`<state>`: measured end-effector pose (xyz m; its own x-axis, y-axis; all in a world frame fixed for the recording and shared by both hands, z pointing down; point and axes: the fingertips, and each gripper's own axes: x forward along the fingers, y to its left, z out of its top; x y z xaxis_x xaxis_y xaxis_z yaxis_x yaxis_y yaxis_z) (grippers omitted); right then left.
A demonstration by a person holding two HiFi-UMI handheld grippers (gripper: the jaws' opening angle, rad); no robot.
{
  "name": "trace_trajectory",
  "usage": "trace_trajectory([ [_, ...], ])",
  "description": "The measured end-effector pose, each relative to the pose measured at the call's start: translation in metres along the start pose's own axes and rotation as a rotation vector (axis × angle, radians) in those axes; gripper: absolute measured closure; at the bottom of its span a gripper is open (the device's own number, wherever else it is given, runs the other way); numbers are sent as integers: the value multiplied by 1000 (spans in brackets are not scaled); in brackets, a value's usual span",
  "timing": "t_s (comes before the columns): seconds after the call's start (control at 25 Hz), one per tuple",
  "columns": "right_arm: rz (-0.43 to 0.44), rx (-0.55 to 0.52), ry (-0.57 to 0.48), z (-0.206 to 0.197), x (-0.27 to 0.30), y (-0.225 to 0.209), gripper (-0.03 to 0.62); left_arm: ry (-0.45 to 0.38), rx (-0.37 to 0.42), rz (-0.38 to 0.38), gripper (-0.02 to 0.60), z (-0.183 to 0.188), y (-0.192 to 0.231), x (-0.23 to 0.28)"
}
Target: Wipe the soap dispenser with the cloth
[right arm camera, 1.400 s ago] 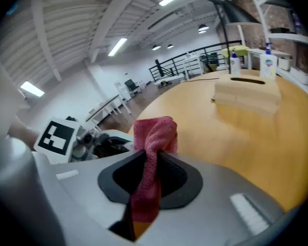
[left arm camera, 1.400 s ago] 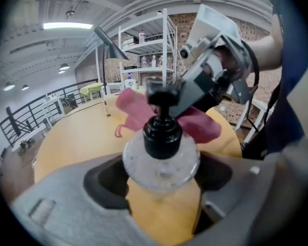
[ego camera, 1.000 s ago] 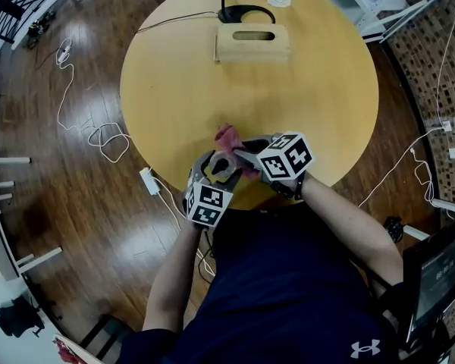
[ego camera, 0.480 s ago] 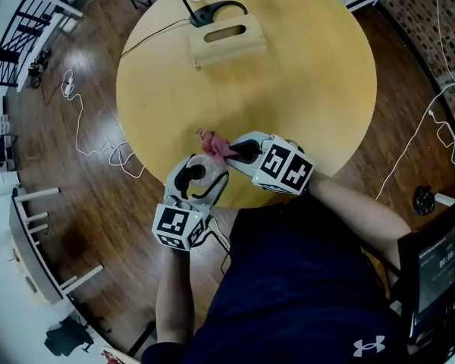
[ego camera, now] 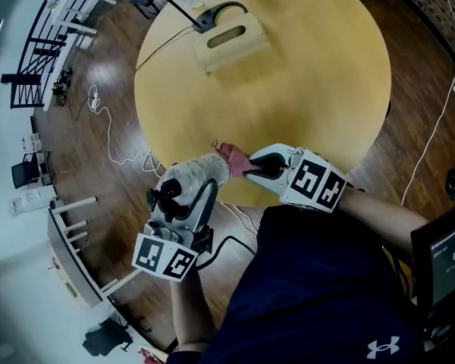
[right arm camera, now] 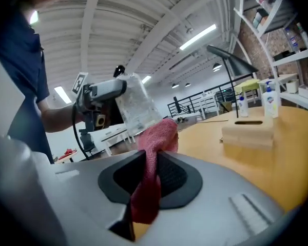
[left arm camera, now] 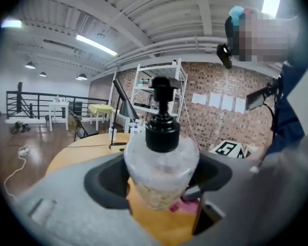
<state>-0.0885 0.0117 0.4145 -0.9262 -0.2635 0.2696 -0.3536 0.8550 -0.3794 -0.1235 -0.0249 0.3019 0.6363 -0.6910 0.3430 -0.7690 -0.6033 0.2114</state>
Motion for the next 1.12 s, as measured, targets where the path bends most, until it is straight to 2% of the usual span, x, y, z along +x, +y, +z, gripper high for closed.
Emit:
trace_trajectory([
  [0.12, -31, 10, -18, 9, 0, -9, 522, -18, -60, -32, 222, 0, -13, 0],
  [0.24, 27, 7, 14, 4, 9, 0, 523, -49, -116, -69, 221, 3, -33, 6],
  [0.32, 82, 4, 31, -1, 11, 16, 523, -62, -124, -49, 222, 5, -33, 10],
  [0.44, 127, 12, 27, -5, -1, 36, 522, -49, -84, 27, 222, 6, -17, 12],
  [0.6, 75, 40, -8, -9, -25, 18, 523, -7, -51, 71, 221, -3, -1, 12],
  [0.88, -2, 59, 0, -5, -18, -23, 523, 4, -115, 29, 221, -17, -25, 15],
  [1.0, 19, 83, 13, -12, -7, -20, 523, -33, -174, 9, 221, -11, -28, 14],
  [1.12, 84, 72, 43, -21, 6, 2, 523, -77, -211, -4, 221, -5, -28, 15],
])
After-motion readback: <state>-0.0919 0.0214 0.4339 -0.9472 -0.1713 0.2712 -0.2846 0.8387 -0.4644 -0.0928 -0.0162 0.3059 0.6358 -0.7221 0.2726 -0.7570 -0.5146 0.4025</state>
